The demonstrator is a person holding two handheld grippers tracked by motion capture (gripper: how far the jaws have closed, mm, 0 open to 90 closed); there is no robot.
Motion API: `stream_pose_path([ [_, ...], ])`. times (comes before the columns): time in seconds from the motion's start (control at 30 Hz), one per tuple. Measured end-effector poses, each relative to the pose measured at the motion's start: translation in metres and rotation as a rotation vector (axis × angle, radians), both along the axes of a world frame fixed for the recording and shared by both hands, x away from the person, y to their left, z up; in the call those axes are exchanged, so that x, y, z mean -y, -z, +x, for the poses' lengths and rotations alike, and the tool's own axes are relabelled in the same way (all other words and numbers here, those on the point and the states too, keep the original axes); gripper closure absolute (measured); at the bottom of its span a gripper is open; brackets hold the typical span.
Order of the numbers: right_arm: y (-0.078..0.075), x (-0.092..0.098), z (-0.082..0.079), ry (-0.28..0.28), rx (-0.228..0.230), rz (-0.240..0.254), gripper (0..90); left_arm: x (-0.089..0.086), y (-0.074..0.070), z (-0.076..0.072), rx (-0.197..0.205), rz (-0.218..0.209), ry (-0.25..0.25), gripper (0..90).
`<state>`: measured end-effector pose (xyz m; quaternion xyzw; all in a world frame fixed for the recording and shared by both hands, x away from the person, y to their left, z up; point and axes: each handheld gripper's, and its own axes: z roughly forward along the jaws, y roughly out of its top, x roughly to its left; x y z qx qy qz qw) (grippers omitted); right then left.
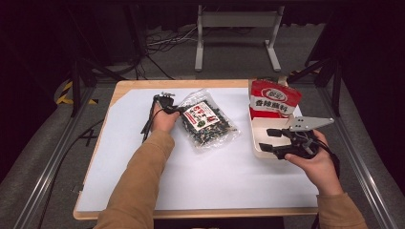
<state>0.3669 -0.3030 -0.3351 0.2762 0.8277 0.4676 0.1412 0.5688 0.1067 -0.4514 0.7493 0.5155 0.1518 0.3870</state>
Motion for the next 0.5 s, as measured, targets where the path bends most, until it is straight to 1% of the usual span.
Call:
stream_pose_path([
  [0.07, 0.0000, 0.0001, 0.0000, 0.001, 0.000, -0.001, 36.3, -0.0002, 0.0003, -0.0003, 0.004, 0.004, -0.002, 79.1],
  [0.1, 0.0004, 0.0005, 0.0000, 0.004, 0.000, -0.004, 36.4, 0.0001, -0.0003, -0.0005, 0.005, 0.011, -0.001, 81.9],
  [0.13, 0.0006, 0.0006, 0.0002, 0.005, -0.001, -0.002, 36.4, 0.0001, -0.0015, -0.0004, 0.001, 0.008, 0.004, 84.0],
  [0.23, 0.0014, 0.0007, 0.0008, 0.006, -0.003, -0.009, 36.4, -0.0008, -0.0015, -0.0002, 0.000, 0.000, 0.006, 84.8],
  [0.3, 0.0027, 0.0004, 0.0009, 0.006, -0.006, -0.012, 36.4, -0.0040, -0.0020, 0.0007, -0.002, -0.011, 0.021, 85.8],
  [0.37, 0.0029, 0.0007, 0.0010, 0.008, -0.006, -0.015, 36.4, -0.0041, -0.0023, 0.0004, 0.000, -0.013, 0.018, 86.2],
  [0.5, 0.0028, 0.0025, 0.0010, 0.015, -0.004, -0.014, 36.5, -0.0060, -0.0075, -0.0016, -0.007, -0.016, 0.023, 87.4],
])
